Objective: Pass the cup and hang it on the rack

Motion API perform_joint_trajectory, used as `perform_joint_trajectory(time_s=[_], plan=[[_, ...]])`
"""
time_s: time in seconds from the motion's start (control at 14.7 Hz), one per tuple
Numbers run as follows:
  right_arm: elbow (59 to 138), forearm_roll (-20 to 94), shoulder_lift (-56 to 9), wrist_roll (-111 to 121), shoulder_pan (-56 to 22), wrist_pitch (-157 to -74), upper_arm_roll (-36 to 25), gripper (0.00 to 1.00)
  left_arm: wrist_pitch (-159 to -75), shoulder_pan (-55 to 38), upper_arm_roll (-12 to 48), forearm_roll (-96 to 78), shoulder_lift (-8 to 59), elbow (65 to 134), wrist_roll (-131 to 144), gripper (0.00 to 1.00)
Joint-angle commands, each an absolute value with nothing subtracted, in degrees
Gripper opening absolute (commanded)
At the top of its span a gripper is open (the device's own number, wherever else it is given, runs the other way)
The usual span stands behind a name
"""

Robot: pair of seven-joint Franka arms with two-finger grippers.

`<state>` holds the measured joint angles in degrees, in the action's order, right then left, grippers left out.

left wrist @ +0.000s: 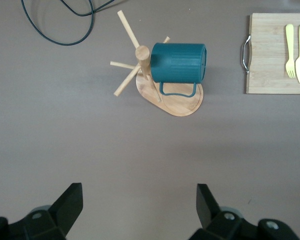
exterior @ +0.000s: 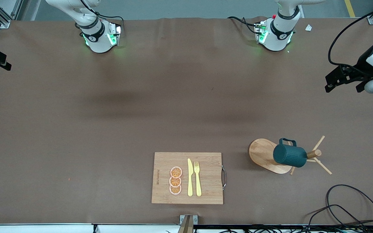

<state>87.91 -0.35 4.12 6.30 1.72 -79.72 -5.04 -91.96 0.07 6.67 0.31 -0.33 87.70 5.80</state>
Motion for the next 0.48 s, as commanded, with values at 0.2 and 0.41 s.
perform_joint_trajectory(time_s=[0.2, 0.41], plan=[[88.59, 0.26, 5.36, 6.07, 1.67, -79.28, -5.10, 1.00, -93.16, -0.26, 7.03, 0.26, -2.55, 89.83, 4.83, 1.00], [88.42, 0.18, 5.36, 5.98, 1.67, -79.28, -5.19, 1.00, -93.25, -0.35, 7.12, 0.44, -1.76, 89.21, 5.54, 1.00]])
